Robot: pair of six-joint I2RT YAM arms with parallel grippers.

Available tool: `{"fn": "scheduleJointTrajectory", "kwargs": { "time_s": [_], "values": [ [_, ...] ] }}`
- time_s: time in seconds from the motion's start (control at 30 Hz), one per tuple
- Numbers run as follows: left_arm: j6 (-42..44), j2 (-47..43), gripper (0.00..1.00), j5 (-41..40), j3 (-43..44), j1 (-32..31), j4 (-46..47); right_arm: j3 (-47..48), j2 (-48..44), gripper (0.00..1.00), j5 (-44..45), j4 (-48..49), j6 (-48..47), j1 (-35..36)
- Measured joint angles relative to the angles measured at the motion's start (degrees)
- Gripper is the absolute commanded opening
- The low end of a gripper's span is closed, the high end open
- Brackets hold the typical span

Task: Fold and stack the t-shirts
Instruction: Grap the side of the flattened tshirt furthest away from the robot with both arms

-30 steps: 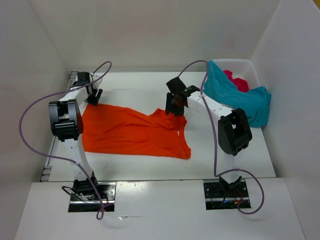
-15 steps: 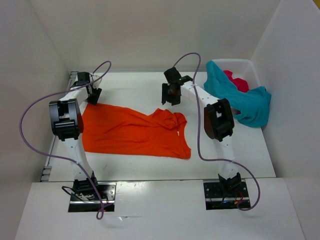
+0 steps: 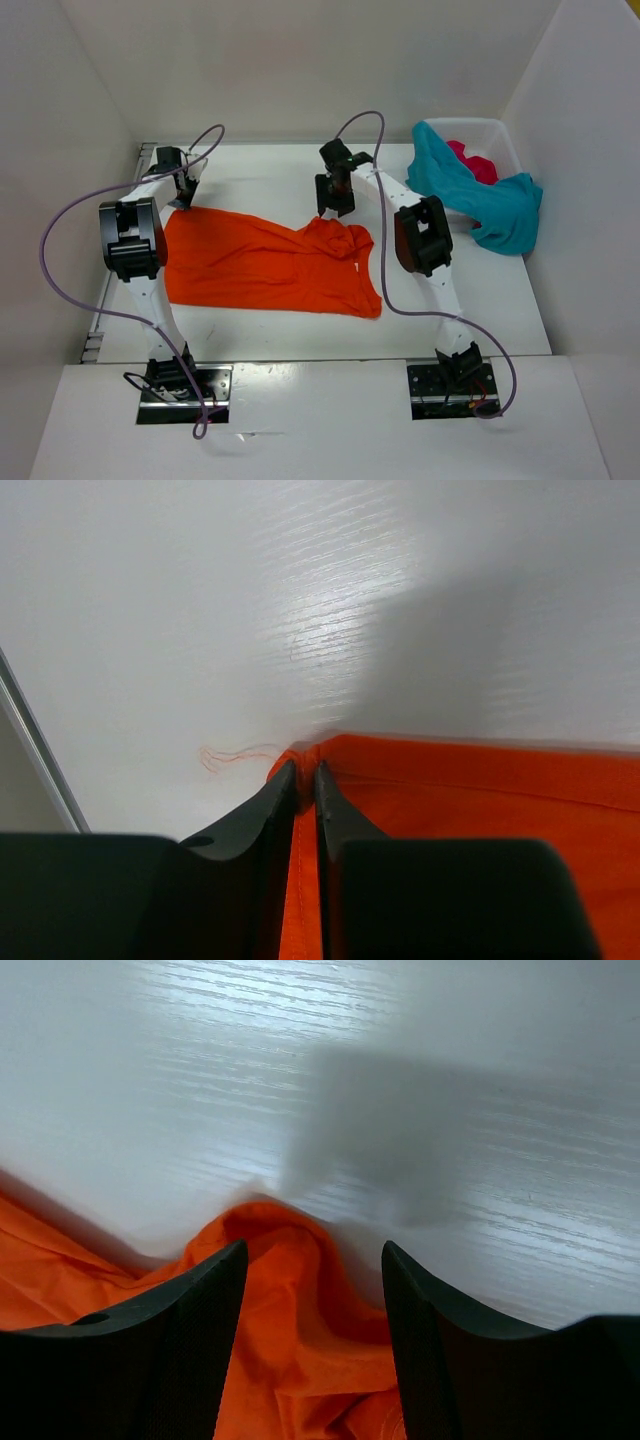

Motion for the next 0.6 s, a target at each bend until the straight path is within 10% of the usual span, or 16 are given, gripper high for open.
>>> {"fn": "scheduleJointTrajectory", "kwargs": {
  "time_s": [0.17, 0.43, 0.6],
  "values": [
    [0.0, -0.7, 0.15, 0.1, -1.0, 0.0, 0.1, -5.3, -1.6, 0.53, 1.6, -0.1, 0.0, 0.0],
    [0.0, -1.4, 0.02, 0.2, -1.9, 0.0, -0.2, -14.0, -6.3, 0.04, 1.1, 0.9, 1.3, -0.3],
    [1.1, -3.8, 0.00, 0.2, -4.2, 0.0, -0.9, -14.3, -8.0, 0.00, 1.4, 0.9, 2.1, -0.4]
  ]
}}
